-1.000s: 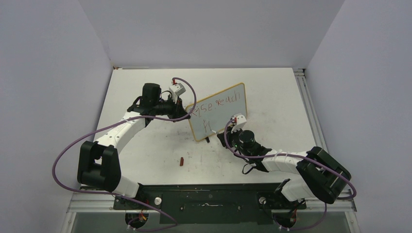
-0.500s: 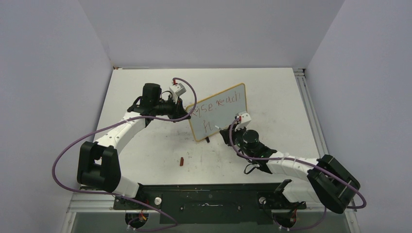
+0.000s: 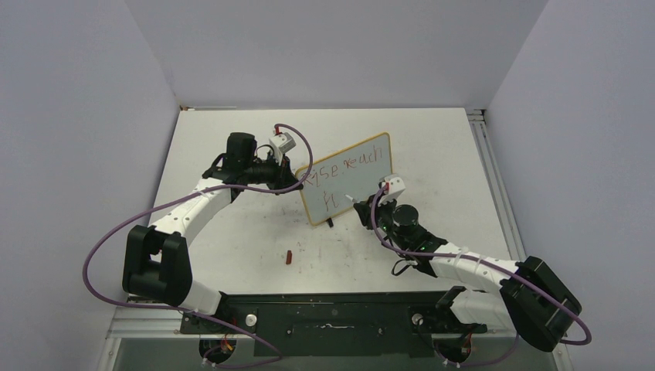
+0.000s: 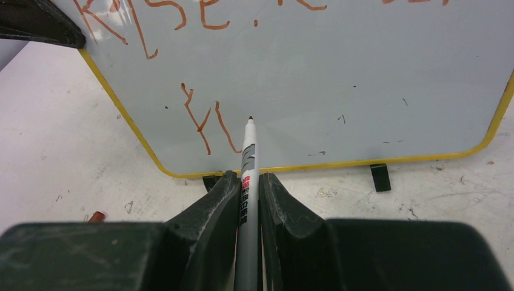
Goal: Write a sentence on the whiteboard
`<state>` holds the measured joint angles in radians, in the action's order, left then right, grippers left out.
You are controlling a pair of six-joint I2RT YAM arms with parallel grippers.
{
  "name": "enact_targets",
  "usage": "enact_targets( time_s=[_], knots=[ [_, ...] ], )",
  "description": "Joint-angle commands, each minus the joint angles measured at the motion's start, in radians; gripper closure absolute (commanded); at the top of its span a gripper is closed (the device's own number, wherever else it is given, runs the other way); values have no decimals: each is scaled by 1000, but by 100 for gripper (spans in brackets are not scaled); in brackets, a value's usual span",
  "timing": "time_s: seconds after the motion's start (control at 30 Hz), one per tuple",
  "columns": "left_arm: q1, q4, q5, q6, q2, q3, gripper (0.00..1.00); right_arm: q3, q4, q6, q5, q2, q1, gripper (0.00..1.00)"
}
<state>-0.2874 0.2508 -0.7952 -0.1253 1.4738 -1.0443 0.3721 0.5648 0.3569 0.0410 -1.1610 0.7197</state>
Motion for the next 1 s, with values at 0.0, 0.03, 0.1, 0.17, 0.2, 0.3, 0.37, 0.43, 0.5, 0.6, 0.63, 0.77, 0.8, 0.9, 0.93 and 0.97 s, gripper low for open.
enact_targets(
  time_s=[0.0,0.03,0.1,0.17,0.2,0.3,0.37,0.43,0.5,0.6,0.63,0.77,0.8,0.9,0.93,0.97],
  knots=[
    [-10,21,2,-30,-19,-16,100,55,56,-16,-33,-29,-6,95],
    [-10,21,2,-30,-19,-16,100,60,60,-16,-33,-37,-5,95],
    [-12,22,2,-31,-18,-17,100,64,69,-17,-33,-52,-6,95],
    [-12,22,4,-31,-18,-18,100,65,78,-16,-33,-65,-6,95],
    [-12,22,4,-31,-17,-18,100,68,80,-17,-33,-71,-6,95],
    [-12,22,4,-32,-15,-18,100,67,88,-18,-33,-85,-6,95],
    [-12,22,4,-33,-15,-18,100,68,96,-17,-47,-92,-6,95],
    [-12,22,4,-32,-14,-18,100,69,103,-18,-60,-101,-5,95],
    [-12,22,4,-33,-13,-18,100,70,113,-18,-59,-109,-5,95],
    [-12,23,2,-33,-11,-19,100,69,129,-16,-59,-120,-6,95],
    [-12,23,2,-33,-10,-19,100,71,135,-15,-59,-125,-6,95],
    [-12,24,3,-34,-12,-19,100,70,158,-12,-53,-144,-6,95],
    [-12,24,3,-34,-11,-19,100,69,164,-10,-49,-148,-6,95],
    [-12,25,2,-34,-10,-19,100,65,161,-13,-44,-157,-6,95],
    [-12,25,2,-34,-10,-20,100,62,160,-12,-44,-158,-6,95],
    [-12,25,3,-34,-12,-20,100,57,158,-11,-44,-158,-6,95]
  ],
)
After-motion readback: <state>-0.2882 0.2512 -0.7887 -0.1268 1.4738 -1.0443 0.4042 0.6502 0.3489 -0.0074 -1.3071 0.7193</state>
